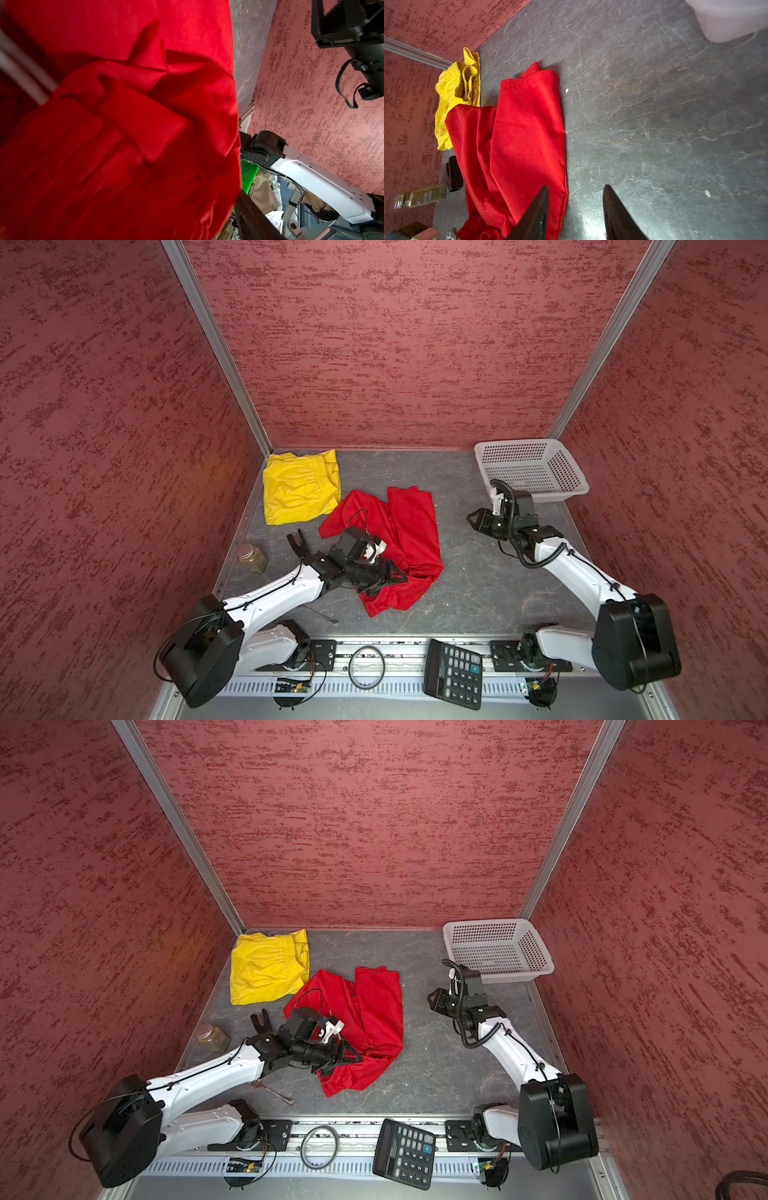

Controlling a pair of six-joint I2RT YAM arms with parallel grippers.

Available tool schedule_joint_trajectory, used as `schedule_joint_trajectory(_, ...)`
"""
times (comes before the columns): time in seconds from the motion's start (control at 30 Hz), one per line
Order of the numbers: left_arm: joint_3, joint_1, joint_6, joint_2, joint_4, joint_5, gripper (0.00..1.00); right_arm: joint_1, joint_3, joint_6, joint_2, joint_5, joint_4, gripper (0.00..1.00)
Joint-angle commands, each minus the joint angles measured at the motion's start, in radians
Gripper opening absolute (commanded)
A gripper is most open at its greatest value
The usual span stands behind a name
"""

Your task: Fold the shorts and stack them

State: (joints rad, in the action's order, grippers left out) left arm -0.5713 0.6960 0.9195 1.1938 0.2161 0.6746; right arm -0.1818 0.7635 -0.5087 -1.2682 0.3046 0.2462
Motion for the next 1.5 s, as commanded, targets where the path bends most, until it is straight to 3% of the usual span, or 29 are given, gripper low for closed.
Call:
schedule_joint_trajectory(0.0,-0.042,0.031,0.042,0.03,-0.101,0.006,0.66,-0.005,0.006,0.009,-0.015,0.023,-0.037,0.44)
schedule_joint_trajectory(0.07,-0.053,0.035,0.048,0.035,-0.095,0.008,0.63,-0.005,0.002,0.008,-0.019,0.025,-0.041,0.44)
schedule_joint_trajectory(0.1,-0.056,0.036,0.051,0.031,-0.094,0.008,0.51,-0.005,-0.001,0.01,-0.02,0.026,-0.042,0.44)
schedule_joint_trajectory(0.13,-0.062,0.036,0.053,0.026,-0.087,0.003,0.3,-0.005,-0.003,0.01,-0.022,0.025,-0.045,0.44)
schedule_joint_trajectory(0.17,-0.071,0.036,0.05,0.019,-0.075,-0.002,0.18,-0.004,-0.006,0.01,-0.023,0.024,-0.046,0.44)
schedule_joint_trajectory(0.33,-0.117,0.029,0.032,-0.038,0.009,-0.007,0.0,-0.004,-0.007,0.01,-0.029,0.018,-0.048,0.44)
schedule_joint_trajectory(0.47,-0.299,-0.029,-0.072,-0.069,0.202,0.014,0.0,-0.005,0.017,0.02,-0.044,0.023,-0.045,0.44)
schedule_joint_trajectory(0.57,-0.614,-0.088,-0.232,-0.024,0.478,-0.007,0.0,-0.005,0.051,0.051,-0.048,0.047,-0.057,0.44)
schedule_joint_trajectory(0.63,-0.896,-0.104,-0.363,0.041,0.733,-0.106,0.0,-0.002,0.071,0.064,-0.041,0.072,-0.092,0.46)
schedule_joint_trajectory(0.73,-1.24,-0.121,-0.455,0.139,0.949,-0.183,0.0,-0.002,0.101,0.062,-0.037,0.114,-0.154,0.59)
schedule_joint_trajectory(0.9,-1.592,-0.148,-0.527,0.258,1.144,-0.208,0.0,-0.003,0.122,0.085,-0.026,0.241,-0.298,0.74)
schedule_joint_trajectory(1.07,-1.745,-0.199,-0.559,0.293,1.219,-0.217,0.0,-0.01,0.023,0.134,0.084,0.353,-0.504,0.86)
schedule_joint_trajectory(1.17,-1.758,-0.26,-0.549,0.286,1.207,-0.171,0.0,-0.041,-0.021,0.199,0.191,0.326,-0.464,0.88)
schedule_joint_trajectory(1.27,-1.768,-0.323,-0.533,0.281,1.189,-0.12,0.0,-0.112,-0.071,0.264,0.328,0.263,-0.355,0.89)
schedule_joint_trajectory(1.37,-1.782,-0.369,-0.517,0.281,1.171,-0.079,0.0,-0.235,-0.104,0.342,0.442,0.128,-0.204,0.89)
schedule_joint_trajectory(1.47,-1.794,-0.393,-0.497,0.286,1.147,-0.042,0.0,-0.39,-0.122,0.366,0.451,-0.009,-0.148,0.88)
